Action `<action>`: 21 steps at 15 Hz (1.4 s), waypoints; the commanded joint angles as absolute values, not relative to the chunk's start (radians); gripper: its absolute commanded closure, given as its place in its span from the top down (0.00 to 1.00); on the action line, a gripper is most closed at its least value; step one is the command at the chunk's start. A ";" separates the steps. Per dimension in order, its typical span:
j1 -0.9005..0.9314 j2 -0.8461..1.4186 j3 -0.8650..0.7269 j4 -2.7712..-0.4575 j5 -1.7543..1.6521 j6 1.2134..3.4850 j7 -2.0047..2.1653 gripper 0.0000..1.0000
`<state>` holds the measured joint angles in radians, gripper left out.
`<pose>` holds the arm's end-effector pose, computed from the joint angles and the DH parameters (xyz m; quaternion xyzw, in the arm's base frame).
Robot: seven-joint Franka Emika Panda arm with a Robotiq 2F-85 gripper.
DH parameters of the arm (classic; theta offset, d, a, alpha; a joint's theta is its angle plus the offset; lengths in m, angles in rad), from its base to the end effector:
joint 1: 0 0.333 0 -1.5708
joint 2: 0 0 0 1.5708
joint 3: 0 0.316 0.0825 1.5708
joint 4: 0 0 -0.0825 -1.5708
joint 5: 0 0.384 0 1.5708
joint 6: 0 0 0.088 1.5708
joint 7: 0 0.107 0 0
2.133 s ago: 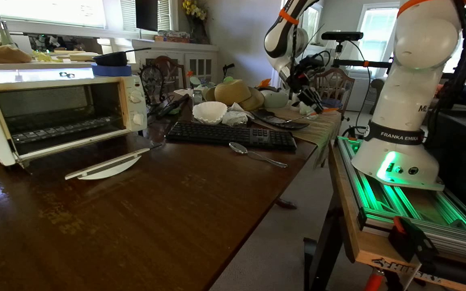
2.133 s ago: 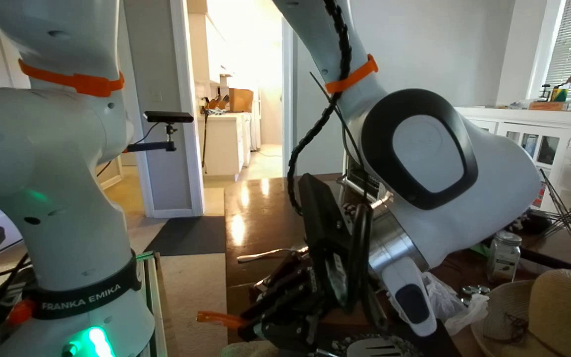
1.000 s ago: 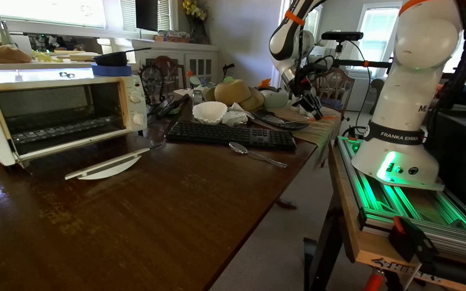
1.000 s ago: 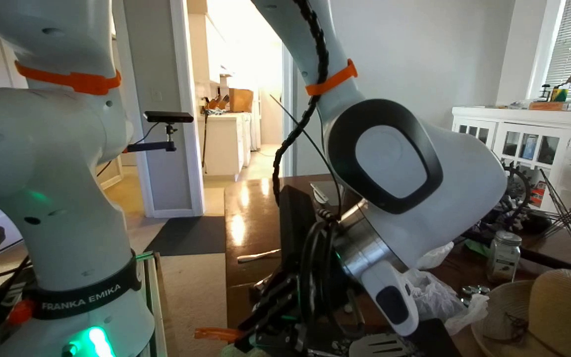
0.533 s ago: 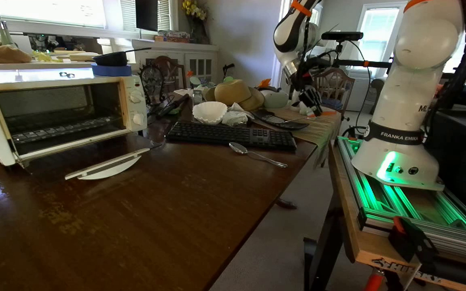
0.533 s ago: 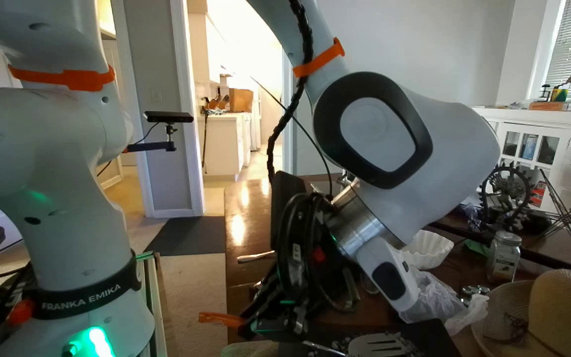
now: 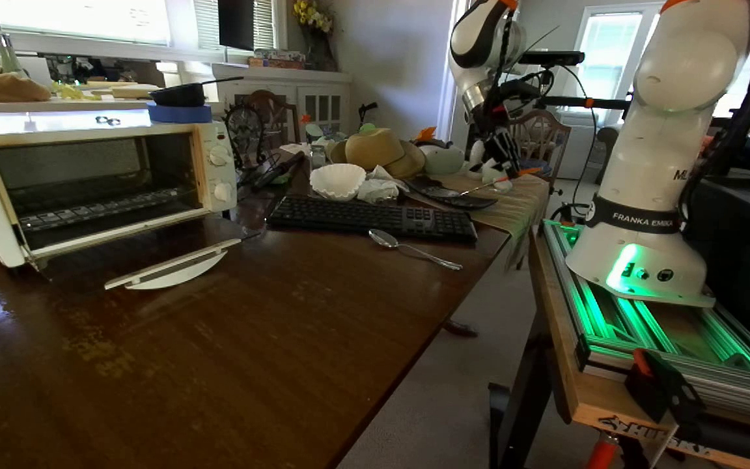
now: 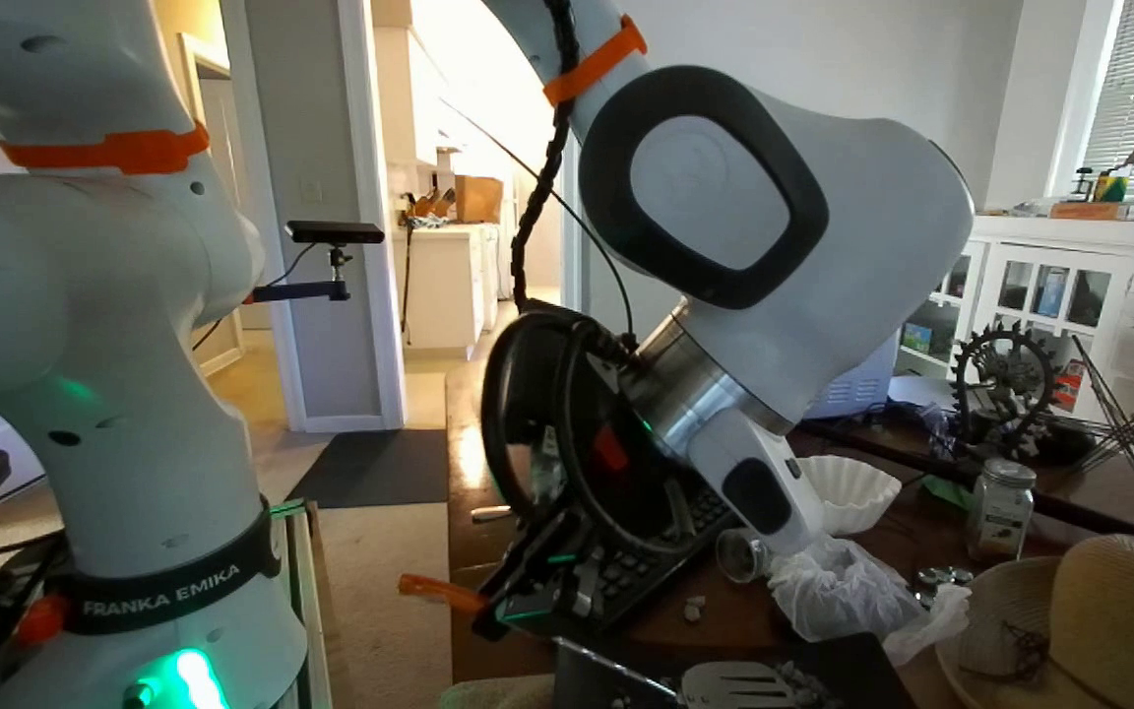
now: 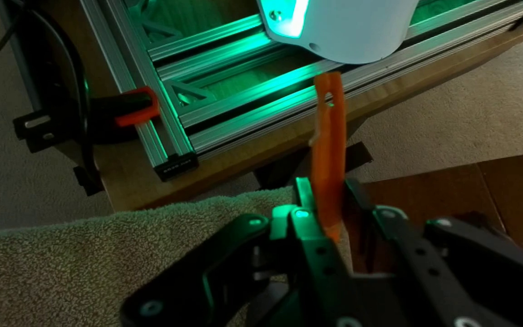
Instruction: Use the orange spatula to stir the contents of the black plate
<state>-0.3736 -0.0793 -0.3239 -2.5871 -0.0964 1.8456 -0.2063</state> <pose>0.2685 -0.2319 0.2541 -0.9238 0.1985 0.3056 0.1175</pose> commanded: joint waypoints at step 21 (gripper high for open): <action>-0.390 -0.382 -0.370 -2.780 -0.116 2.026 -0.210 0.05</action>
